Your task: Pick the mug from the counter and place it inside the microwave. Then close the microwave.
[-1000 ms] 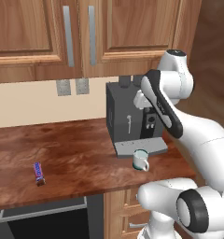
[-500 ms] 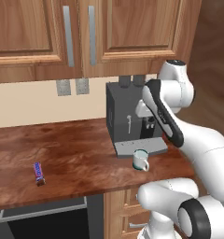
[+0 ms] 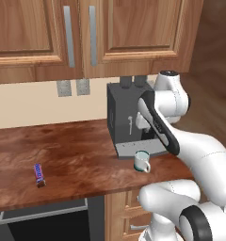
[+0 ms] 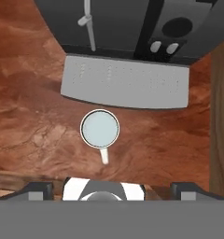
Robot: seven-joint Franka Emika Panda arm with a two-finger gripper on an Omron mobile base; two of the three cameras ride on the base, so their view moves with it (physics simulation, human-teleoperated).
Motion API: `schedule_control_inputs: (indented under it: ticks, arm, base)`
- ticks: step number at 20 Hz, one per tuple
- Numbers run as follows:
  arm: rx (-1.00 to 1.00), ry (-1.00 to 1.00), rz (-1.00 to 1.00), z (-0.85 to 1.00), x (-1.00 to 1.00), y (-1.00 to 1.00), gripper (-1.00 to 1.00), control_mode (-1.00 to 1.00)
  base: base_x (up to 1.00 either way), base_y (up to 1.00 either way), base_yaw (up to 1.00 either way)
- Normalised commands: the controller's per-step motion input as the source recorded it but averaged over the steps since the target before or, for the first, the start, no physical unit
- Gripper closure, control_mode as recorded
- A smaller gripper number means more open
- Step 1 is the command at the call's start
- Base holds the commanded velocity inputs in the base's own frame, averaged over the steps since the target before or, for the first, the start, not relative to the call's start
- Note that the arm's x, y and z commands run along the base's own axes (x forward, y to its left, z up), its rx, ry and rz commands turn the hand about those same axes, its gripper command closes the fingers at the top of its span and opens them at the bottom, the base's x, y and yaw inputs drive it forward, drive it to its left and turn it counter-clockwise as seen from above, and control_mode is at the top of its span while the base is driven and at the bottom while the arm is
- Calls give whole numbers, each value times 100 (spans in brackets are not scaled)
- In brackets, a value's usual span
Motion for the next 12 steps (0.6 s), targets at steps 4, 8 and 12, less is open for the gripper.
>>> schedule_control_inputs:
  ticks: [4, 8, 12]
  arm:
    - [-9, 19, 0, -13, 19, 0, -100, -100]
    - [-1, 4, 0, -34, 6, 0, -100, -100]
    - [3, 0, 0, -55, 0, 0, -100, -100]
  base:
    - [0, 0, 0]
    - [0, 0, 0]
    - [0, 0, 0]
